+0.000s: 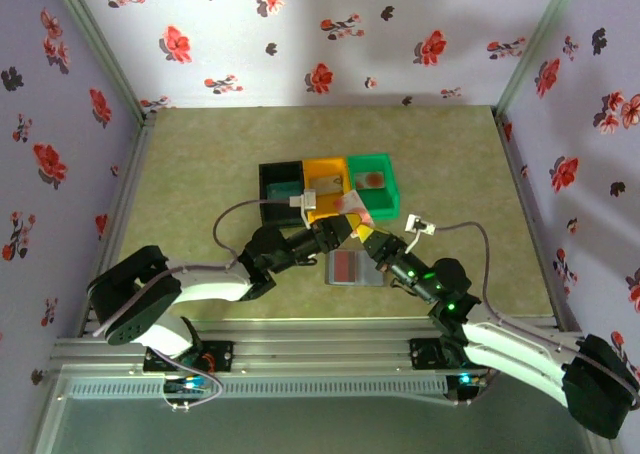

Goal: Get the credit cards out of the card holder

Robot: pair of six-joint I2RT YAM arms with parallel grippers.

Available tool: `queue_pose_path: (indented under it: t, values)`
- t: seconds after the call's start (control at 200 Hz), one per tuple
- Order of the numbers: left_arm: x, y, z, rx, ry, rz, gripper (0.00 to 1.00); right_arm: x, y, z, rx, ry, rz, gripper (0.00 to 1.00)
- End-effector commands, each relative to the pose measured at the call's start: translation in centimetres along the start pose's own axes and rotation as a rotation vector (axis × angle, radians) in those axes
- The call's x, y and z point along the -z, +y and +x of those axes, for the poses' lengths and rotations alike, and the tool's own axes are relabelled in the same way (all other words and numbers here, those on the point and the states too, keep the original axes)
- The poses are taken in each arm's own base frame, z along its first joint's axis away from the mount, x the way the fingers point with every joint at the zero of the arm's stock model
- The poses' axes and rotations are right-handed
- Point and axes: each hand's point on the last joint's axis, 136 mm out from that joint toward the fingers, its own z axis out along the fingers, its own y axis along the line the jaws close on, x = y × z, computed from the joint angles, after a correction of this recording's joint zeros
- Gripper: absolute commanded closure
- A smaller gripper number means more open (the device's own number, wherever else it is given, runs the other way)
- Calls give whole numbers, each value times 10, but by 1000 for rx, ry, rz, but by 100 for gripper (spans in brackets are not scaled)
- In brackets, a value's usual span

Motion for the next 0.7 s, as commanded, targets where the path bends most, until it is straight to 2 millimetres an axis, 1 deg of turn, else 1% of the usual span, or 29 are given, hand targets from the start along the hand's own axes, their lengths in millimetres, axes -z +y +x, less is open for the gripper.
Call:
queue_pose_path:
  t: [0.0, 0.18, 0.245, 0.345, 0.395, 0.42, 0.435, 0.455, 0.525, 0.555, 0.62, 0.65, 0.665, 0.695]
  values:
    - [-4, -7, -5, -14, -15, 20, 64, -4, 13, -8, 37, -17, -25, 100]
    - [4, -8, -17, -26, -37, 8, 43, 0, 8, -9, 55, -21, 18, 100]
    - [10, -6, -23, -33, -46, -7, 42, 4, 5, -12, 67, -28, 47, 100]
    - [20, -2, -33, -48, -50, -48, 38, 10, -8, -13, 94, -15, 146, 100]
    - [27, -1, -37, -65, -45, -79, 34, 13, -12, -15, 113, -5, 189, 100]
    - [31, 1, -39, -76, -40, -101, 31, 15, -17, -14, 122, 6, 224, 100]
    - [33, 2, -40, -81, -37, -115, 27, 16, -21, -13, 130, 16, 246, 100]
    - [36, 2, -41, -92, -33, -134, 24, 19, -17, -18, 139, 7, 248, 100]
    - [48, 4, -45, -136, -4, -215, 18, 23, -23, -21, 172, 37, 320, 100]
    - [53, 6, -46, -158, 9, -254, 15, 25, -27, -20, 184, 60, 354, 100]
    - [65, 3, -52, -205, 28, -314, 7, 27, -33, -18, 200, 115, 410, 100]
    - [71, 3, -55, -222, 39, -347, 3, 27, -33, -19, 201, 135, 423, 100]
    - [74, 2, -56, -231, 42, -357, 2, 27, -40, -16, 197, 159, 452, 100]
    - [80, 1, -59, -246, 49, -385, 0, 27, -45, -15, 192, 188, 479, 100]
